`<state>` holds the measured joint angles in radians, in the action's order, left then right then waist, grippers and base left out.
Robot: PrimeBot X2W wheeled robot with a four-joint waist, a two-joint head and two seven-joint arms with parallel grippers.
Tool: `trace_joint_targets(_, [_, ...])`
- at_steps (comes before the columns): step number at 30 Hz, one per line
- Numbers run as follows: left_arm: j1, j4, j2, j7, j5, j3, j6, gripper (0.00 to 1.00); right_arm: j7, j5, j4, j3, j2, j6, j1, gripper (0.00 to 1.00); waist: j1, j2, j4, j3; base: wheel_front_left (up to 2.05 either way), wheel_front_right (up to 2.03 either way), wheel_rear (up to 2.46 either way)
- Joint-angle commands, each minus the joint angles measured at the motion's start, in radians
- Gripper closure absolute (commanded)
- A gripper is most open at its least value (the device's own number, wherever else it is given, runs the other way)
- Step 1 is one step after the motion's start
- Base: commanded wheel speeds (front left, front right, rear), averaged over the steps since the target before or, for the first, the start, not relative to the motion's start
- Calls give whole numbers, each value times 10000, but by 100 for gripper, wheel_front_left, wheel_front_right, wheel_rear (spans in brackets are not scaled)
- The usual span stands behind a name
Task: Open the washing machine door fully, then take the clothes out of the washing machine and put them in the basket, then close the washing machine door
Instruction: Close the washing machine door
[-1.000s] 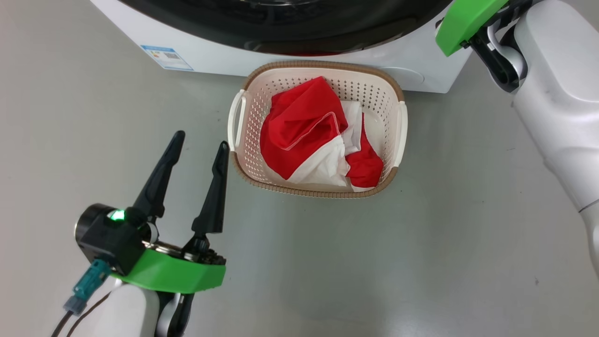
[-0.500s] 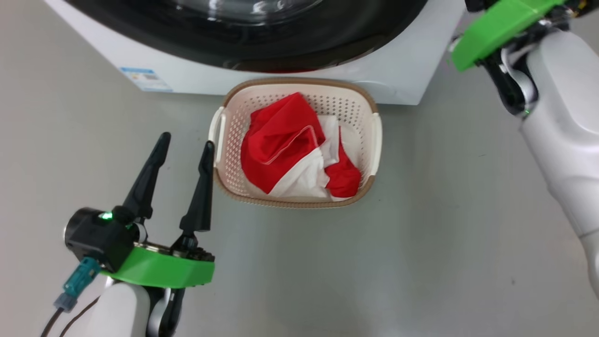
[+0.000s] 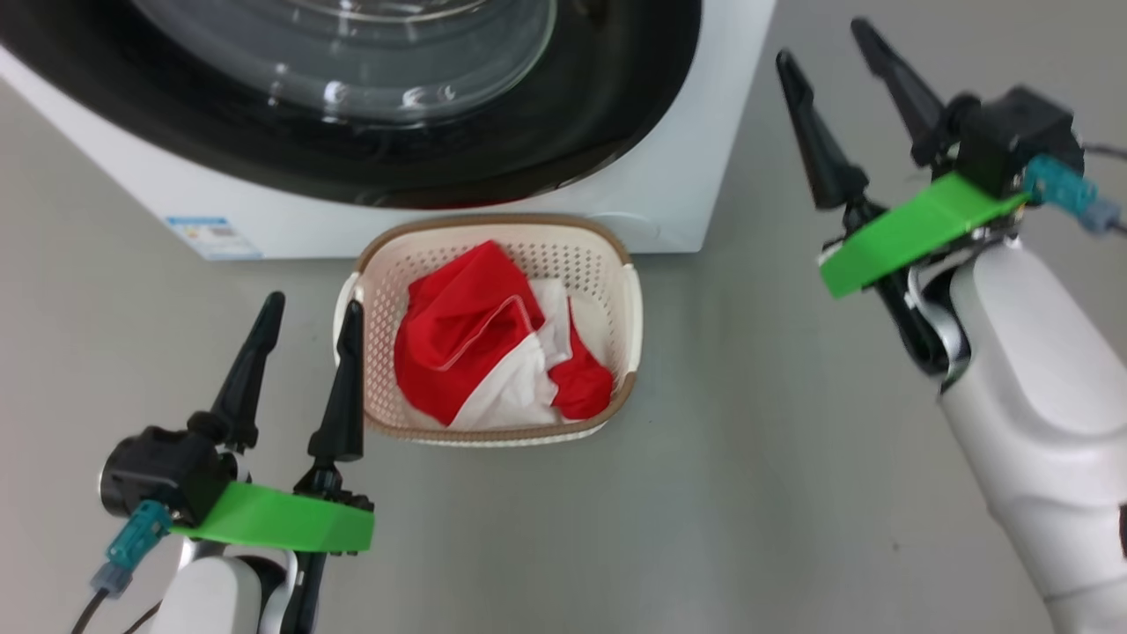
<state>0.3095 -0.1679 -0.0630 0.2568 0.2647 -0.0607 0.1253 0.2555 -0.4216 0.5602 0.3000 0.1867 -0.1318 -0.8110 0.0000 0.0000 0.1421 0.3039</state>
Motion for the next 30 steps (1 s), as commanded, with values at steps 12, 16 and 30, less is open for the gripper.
trace_joint_targets(12, [-633,-156,-311,49,-42,532,54,0,62,610,-2196,-827,-151,11,2433,0,0,0,-1012,-1377,0,0,0])
trace_joint_targets(16, [-907,-147,-362,49,-65,571,54,0,63,577,-2467,-816,-46,11,3075,0,0,0,-1210,-1729,0,0,0])
trace_joint_targets(30, [-1809,66,-191,49,-229,962,54,0,63,603,-3300,-1649,-3,11,5428,0,0,0,-1362,-2757,0,0,0])
